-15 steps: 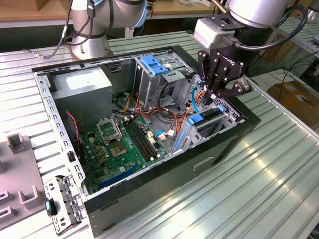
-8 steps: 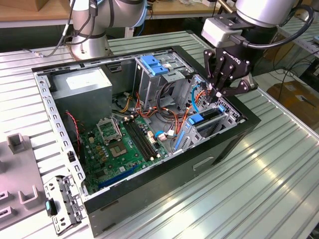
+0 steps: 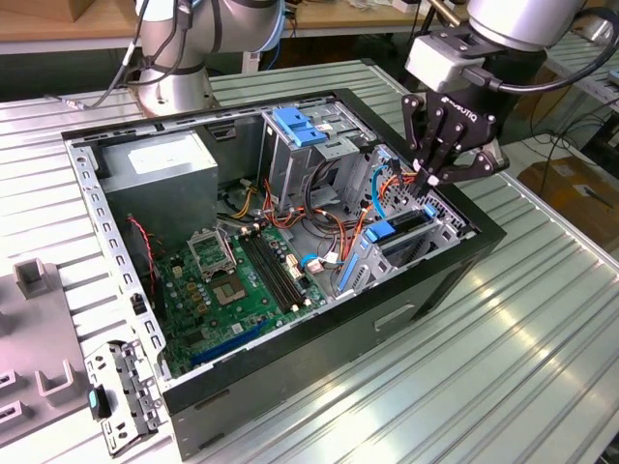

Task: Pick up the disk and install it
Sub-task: 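Insert the first disk wire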

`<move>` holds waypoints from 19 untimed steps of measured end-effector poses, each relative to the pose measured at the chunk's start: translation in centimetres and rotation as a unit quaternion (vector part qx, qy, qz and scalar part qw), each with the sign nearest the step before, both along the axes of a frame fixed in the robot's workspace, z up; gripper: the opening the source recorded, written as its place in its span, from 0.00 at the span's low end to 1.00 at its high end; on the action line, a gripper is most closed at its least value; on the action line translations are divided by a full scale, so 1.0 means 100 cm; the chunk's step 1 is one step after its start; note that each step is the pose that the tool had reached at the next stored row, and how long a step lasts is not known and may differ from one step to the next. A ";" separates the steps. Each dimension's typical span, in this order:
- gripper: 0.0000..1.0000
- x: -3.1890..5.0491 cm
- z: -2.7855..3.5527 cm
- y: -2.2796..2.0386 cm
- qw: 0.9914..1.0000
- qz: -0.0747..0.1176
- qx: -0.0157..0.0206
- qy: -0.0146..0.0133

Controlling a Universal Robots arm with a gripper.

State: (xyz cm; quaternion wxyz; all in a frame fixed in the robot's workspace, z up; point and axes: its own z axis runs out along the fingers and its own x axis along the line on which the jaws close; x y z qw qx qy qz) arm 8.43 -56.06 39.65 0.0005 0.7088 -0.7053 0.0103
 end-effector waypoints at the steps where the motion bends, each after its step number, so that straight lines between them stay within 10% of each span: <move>1: 0.12 0.0047 0.0000 0.0003 1.000 0.000 0.000 0.000; 7: 0.12 0.0415 -0.0010 0.0026 1.000 0.001 0.000 0.001; 13: 0.12 0.0504 -0.0015 0.0031 1.000 0.008 0.000 0.001; 19: 0.12 0.0516 -0.0020 0.0032 0.998 0.061 0.000 0.001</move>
